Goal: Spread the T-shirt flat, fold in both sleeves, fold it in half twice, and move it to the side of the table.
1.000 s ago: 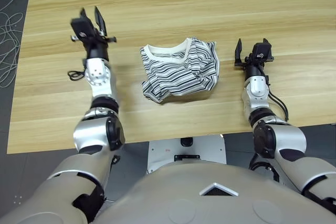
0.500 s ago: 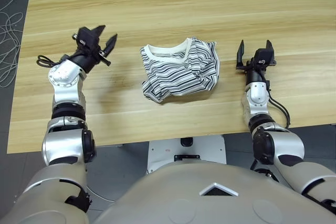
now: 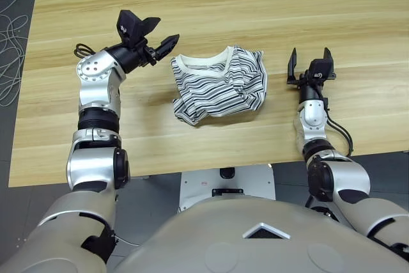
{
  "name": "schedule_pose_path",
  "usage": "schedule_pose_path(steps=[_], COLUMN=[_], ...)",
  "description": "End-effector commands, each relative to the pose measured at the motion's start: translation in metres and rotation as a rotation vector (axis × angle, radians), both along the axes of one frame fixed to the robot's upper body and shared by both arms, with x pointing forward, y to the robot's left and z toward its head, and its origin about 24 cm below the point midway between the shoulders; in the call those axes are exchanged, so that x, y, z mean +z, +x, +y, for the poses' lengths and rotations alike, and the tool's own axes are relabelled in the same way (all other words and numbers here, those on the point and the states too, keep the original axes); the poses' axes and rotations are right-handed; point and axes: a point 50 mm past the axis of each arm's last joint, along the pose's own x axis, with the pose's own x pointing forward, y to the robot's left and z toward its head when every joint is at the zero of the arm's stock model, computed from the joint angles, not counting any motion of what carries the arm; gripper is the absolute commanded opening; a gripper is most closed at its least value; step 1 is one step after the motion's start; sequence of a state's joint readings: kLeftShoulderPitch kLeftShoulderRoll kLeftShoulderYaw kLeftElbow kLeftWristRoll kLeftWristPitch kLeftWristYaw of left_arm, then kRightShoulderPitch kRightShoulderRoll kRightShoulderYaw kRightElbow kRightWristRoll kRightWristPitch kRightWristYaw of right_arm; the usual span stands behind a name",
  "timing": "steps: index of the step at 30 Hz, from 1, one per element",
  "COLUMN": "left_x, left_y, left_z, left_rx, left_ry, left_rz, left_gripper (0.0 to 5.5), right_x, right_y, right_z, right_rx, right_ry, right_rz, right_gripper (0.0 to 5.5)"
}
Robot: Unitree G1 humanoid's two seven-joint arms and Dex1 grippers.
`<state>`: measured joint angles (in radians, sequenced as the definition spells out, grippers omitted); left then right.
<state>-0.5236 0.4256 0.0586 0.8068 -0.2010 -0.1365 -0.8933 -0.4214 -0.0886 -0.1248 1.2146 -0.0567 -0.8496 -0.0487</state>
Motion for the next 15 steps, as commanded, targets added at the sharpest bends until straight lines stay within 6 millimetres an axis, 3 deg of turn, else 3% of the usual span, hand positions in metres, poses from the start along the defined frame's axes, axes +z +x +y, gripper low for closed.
schedule_pose_path(steps=[1, 9, 15], left_x=[-0.006, -0.030, -0.047], left_y=[0.007, 0.003, -0.010], left_z=[-0.013, -0.010, -0.010], left_rx=[-0.021, -0.001, -0.082], left_ry=[0.051, 0.152, 0.166], left_rz=[0.050, 0.158, 0.232], left_gripper=[3.58, 3.58, 3.58], right_x=[-0.006, -0.006, -0.005], right_y=[-0.006, -0.007, -0.007], right_z=[0.005, 0.008, 0.007], right_rx=[0.011, 0.022, 0.024], right_ry=[-0.001, -0.003, -0.007], right_rz=[0.017, 0.007, 0.007], right_gripper=[4.39, 4.39, 4.39])
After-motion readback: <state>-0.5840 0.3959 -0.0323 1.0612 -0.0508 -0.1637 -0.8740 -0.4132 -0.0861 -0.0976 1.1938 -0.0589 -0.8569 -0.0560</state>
